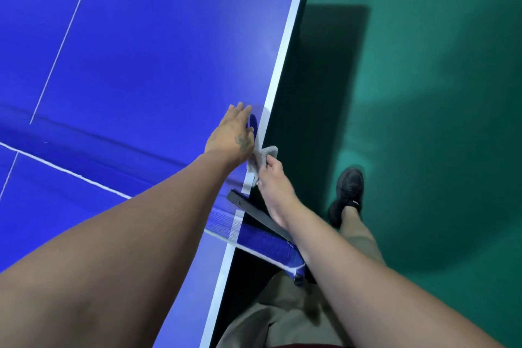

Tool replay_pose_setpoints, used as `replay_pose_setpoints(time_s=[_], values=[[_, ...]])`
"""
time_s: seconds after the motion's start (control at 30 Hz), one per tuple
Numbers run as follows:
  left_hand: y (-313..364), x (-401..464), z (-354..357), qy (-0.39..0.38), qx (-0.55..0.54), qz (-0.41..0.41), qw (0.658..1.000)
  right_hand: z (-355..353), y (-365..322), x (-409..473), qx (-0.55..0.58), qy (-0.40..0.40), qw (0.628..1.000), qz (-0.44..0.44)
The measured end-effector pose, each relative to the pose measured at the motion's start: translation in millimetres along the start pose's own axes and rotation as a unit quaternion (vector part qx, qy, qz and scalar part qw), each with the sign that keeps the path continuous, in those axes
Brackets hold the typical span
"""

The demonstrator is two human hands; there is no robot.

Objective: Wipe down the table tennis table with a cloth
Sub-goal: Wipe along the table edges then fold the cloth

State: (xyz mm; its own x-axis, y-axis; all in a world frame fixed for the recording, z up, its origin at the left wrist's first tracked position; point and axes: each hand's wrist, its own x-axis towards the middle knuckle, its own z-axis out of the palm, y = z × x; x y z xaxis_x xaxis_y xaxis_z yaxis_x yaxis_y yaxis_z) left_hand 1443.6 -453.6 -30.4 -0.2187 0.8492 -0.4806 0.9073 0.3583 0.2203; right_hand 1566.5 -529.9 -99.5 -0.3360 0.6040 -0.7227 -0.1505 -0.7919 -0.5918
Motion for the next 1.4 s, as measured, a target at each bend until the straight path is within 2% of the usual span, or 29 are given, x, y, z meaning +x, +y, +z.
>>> replay_pose_setpoints(time_s=[0.17,0.27,0.4,0.5,0.63,0.7,0.9,1.0,1.07,1.17,1.3,1.4], values=[[13,32,1,0.028,-0.007,-0.020,0.999,-9,5,6,-0.019,0.092,0.995,-0.019],[14,53,-3,0.058,-0.016,0.002,0.998,3,-1,7,-0.070,0.088,0.993,-0.033],[16,78,-13,0.056,0.009,0.063,0.996,12,-6,15,-0.101,0.074,0.991,-0.055],[16,97,-19,0.062,0.027,0.090,0.994,13,-10,24,-0.084,0.082,0.992,-0.054],[4,123,-16,0.081,0.031,0.122,0.989,25,-28,44,0.000,0.098,0.994,-0.040],[-4,132,-14,0.102,0.030,0.128,0.986,30,-45,61,-0.001,0.103,0.993,-0.060],[-5,137,5,0.171,0.064,0.102,0.978,12,-140,155,-0.068,0.131,0.984,-0.096],[-4,138,6,0.176,0.057,0.089,0.979,2,-178,188,-0.089,0.128,0.983,-0.100],[-4,138,5,0.178,0.061,0.080,0.979,5,-177,186,-0.096,0.128,0.981,-0.110],[-4,139,9,0.183,0.063,0.054,0.980,11,-139,155,-0.102,0.128,0.978,-0.132],[-6,137,8,0.189,0.059,0.012,0.980,16,-92,103,-0.144,0.094,0.979,-0.109],[-4,137,8,0.192,0.052,-0.004,0.980,16,-105,108,-0.159,0.112,0.978,-0.073]])
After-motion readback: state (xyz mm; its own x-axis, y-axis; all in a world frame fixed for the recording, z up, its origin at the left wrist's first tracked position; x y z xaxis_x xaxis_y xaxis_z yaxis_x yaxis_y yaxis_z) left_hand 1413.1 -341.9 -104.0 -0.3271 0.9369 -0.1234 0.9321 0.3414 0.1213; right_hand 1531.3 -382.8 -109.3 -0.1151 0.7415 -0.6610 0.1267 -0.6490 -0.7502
